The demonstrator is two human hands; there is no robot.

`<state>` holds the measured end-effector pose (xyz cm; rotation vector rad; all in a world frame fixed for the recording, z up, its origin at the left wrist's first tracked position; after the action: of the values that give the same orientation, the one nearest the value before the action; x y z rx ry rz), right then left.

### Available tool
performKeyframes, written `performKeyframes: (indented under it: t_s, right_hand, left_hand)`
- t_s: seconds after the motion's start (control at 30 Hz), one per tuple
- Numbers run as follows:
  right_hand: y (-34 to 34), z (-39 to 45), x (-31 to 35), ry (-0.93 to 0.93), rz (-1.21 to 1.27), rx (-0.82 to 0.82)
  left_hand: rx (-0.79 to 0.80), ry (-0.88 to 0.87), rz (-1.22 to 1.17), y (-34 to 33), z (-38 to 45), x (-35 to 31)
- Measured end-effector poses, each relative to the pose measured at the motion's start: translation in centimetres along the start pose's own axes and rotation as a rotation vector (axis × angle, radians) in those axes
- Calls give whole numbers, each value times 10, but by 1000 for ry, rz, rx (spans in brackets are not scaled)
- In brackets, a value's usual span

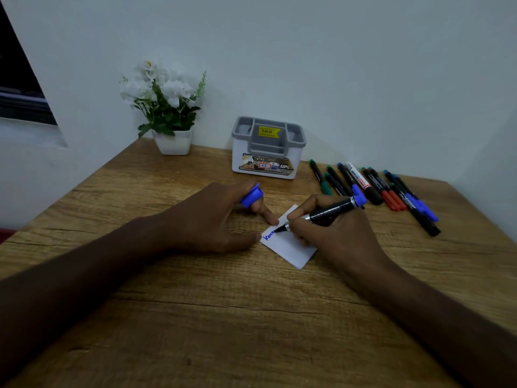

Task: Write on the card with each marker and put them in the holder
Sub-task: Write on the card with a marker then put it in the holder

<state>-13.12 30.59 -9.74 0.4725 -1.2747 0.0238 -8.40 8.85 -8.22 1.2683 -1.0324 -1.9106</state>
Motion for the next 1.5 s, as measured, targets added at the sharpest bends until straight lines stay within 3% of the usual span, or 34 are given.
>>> performKeyframes:
  t_s: [1.5]
  right_hand:
    - [6,5,-6,-65,27,-87]
  left_hand:
    - [13,46,-14,-1,-1,-3]
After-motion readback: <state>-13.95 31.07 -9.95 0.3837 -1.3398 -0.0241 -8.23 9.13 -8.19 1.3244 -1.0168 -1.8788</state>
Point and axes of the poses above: each hand's wrist, its own z-axis towards the middle knuckle, its own y-axis out of the back of the hand, x = y × z, the point moved 3 cm from there along z, towards the middle knuckle, and after that the axes turned 3 degrees about z, right-handed, at the moved point
